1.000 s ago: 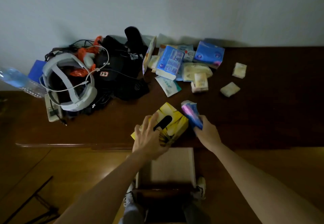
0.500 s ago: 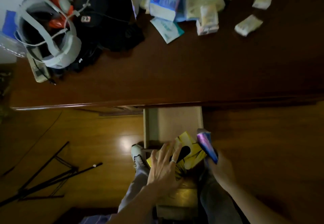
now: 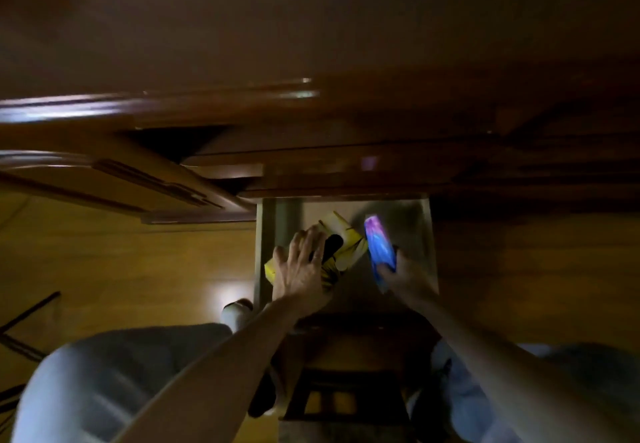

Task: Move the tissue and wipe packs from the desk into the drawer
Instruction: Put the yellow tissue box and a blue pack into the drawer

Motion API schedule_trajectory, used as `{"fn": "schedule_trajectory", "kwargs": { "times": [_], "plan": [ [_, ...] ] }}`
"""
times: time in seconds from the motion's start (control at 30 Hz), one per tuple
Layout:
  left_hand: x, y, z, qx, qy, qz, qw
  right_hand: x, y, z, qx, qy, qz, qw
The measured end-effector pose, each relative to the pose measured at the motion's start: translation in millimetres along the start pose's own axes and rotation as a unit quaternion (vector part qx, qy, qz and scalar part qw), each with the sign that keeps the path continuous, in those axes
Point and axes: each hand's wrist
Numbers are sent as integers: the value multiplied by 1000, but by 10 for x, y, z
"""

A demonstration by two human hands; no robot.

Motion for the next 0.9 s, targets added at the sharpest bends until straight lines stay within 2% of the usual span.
{"fn": "schedule_trajectory", "kwargs": {
  "times": [0.17,0.33,0.37,0.47,0.57,0.67,0.8,0.9],
  "plan": [
    [-93,507,664,-31,-7,-45,998,-407,765,243,-18,-27,-15,999],
    [-216,565,1054,-118,2,-89,989,-692,1082,393,-58,-17,-43,997],
    [-248,508,1087,-121,-10,-102,987,-732,1052,394,-82,-17,-38,996],
    [-279,216,1121,-82,-16,-143,986,-753,691,386,-87,34,-12,996],
    [-165,98,1099,-11,-34,-139,990,-701,431,294,-55,-16,-50,997],
    [-52,-34,1066,28,-57,-130,989,-500,288,258,-50,-40,-74,995],
    [14,-111,995,-36,-31,-96,994,-291,122,346,-75,-38,-87,993],
    [-26,-57,985,-61,8,-45,997,-278,105,420,-58,-50,-59,995]
  ]
}}
Point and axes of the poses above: each hand's wrist, its own y-axis towards the middle knuckle, its own z-axis out of the palm, x = y × z, and after that the axes turned 14 degrees about y, right-handed
